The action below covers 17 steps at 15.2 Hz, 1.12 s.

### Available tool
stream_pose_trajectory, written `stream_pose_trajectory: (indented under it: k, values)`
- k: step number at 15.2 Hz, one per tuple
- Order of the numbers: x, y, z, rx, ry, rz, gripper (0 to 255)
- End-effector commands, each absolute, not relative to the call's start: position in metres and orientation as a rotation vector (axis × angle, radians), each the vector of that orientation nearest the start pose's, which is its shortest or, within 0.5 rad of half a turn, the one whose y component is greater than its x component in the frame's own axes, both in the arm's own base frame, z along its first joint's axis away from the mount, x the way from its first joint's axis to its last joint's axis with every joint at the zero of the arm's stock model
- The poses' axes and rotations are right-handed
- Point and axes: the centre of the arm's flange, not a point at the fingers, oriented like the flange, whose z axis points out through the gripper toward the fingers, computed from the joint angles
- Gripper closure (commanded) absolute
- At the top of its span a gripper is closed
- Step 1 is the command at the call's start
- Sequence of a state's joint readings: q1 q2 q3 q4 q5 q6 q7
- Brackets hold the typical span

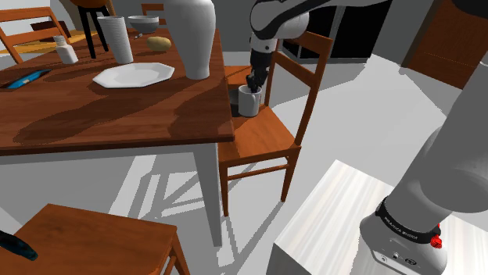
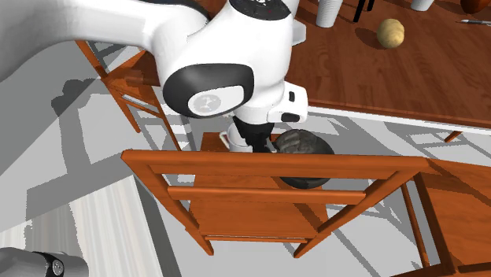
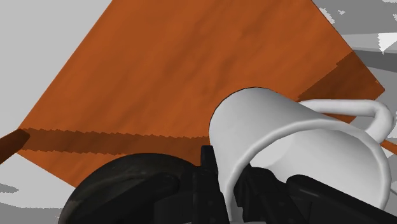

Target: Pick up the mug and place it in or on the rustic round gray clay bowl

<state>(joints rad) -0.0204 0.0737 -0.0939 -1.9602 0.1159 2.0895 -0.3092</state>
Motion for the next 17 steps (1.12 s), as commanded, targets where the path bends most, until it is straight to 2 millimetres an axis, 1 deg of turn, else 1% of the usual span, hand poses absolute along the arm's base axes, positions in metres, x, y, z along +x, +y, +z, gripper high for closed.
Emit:
stream_pose_trajectory:
  k: [1,13,14,17]
  values:
    - [0.577,-0.06,0.454,-3.05,-0.215,-0.114,255]
    - [0.577,-0.06,0.518,-3.05,-0.215,-0.114,255]
    - [0.577,-0.06,0.52,-3.05,-0.215,-0.114,255]
    - [0.612,-0.077,0.526,-3.05,-0.215,-0.114,255]
